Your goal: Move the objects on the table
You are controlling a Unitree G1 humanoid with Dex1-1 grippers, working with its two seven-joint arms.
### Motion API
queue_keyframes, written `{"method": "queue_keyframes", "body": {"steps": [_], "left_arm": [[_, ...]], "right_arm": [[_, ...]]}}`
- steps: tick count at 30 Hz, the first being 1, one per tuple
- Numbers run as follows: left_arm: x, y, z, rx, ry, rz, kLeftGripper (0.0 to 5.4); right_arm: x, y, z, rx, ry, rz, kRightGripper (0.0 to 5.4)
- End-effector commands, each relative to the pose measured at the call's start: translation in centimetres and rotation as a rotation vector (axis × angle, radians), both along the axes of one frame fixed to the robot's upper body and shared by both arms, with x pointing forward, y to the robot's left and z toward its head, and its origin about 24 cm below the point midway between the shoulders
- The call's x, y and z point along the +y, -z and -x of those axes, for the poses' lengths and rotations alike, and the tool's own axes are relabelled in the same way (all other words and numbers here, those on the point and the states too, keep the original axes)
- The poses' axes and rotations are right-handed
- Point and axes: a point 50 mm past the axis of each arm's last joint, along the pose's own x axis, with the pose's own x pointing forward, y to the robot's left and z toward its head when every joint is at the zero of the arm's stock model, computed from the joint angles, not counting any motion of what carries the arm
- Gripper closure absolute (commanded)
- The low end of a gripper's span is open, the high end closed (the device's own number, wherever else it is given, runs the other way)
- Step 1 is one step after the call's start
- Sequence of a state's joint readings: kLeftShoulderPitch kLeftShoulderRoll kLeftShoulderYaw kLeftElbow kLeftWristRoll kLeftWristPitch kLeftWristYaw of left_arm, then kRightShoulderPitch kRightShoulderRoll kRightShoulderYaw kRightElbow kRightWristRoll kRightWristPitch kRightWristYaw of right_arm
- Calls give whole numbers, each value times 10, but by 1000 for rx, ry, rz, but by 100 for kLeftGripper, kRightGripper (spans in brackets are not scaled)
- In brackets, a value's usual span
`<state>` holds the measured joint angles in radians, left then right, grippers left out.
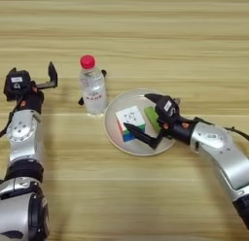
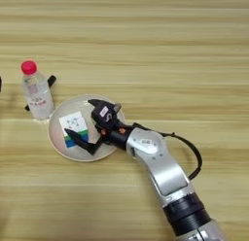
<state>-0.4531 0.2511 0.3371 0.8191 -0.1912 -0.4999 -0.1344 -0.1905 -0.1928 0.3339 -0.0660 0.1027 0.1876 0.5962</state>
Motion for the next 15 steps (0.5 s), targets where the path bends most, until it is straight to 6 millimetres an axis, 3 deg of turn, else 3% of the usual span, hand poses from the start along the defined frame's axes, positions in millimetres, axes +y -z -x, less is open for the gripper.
{"method": "queue_keyframes", "body": {"steps": [1, 15], "left_arm": [[-1, -3, -3, -15, -10, 6, 2], [-3, -1, -5, -12, -12, 14, 2]], "right_arm": [[6, -1, 0, 26, 16, -24, 0], [14, 8, 1, 130, 59, -28, 0]]}}
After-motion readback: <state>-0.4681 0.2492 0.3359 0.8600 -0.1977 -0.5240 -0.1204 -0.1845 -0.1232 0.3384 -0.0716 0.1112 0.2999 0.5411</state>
